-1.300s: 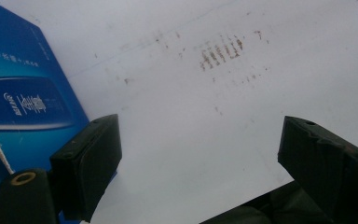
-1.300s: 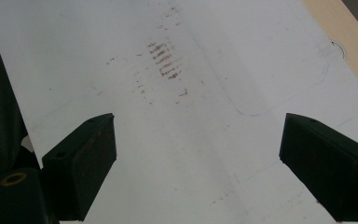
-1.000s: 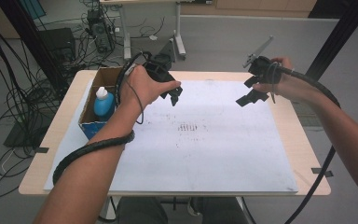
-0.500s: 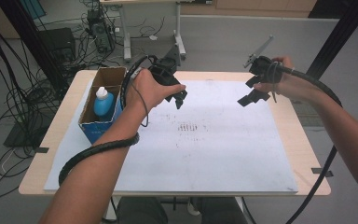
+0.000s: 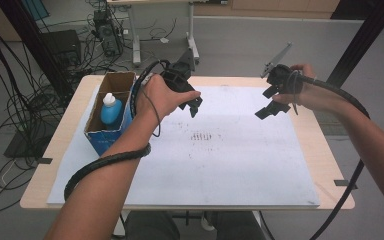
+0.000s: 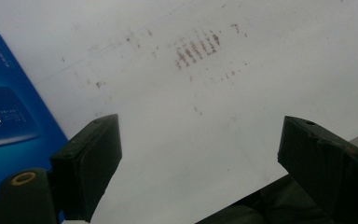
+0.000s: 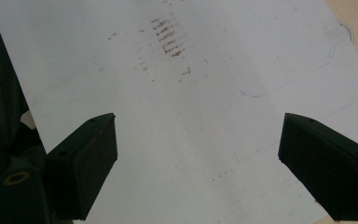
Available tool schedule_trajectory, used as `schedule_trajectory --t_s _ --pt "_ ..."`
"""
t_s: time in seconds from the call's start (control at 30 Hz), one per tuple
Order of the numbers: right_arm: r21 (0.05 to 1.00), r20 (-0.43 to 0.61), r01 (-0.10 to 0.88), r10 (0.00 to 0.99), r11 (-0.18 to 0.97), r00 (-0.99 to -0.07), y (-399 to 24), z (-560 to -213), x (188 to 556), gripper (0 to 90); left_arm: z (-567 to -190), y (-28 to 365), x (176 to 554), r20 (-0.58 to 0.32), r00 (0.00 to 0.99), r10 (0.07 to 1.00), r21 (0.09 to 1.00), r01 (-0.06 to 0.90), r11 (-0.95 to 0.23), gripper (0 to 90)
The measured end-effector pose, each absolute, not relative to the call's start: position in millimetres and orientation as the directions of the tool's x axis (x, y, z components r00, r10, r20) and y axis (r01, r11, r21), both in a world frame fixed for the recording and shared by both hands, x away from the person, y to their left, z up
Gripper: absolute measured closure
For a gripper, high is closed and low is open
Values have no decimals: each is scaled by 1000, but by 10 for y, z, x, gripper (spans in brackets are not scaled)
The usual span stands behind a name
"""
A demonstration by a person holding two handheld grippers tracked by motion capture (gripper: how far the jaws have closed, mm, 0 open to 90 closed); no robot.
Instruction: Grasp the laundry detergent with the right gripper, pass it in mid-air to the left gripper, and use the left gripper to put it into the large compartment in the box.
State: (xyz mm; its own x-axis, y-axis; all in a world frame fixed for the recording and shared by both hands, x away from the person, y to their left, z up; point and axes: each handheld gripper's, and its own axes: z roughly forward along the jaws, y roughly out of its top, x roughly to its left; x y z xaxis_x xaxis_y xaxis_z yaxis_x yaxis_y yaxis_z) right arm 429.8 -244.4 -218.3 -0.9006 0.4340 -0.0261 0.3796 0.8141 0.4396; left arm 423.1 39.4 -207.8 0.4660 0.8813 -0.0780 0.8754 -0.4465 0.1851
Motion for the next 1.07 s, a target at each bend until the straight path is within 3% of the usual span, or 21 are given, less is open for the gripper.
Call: schedule_trajectory --t_s 1.07 --pt "437 -15 359 406 825 -914 -2361 -2132 4193 122 -2091 378 4175 -92 478 874 191 870 -455 139"
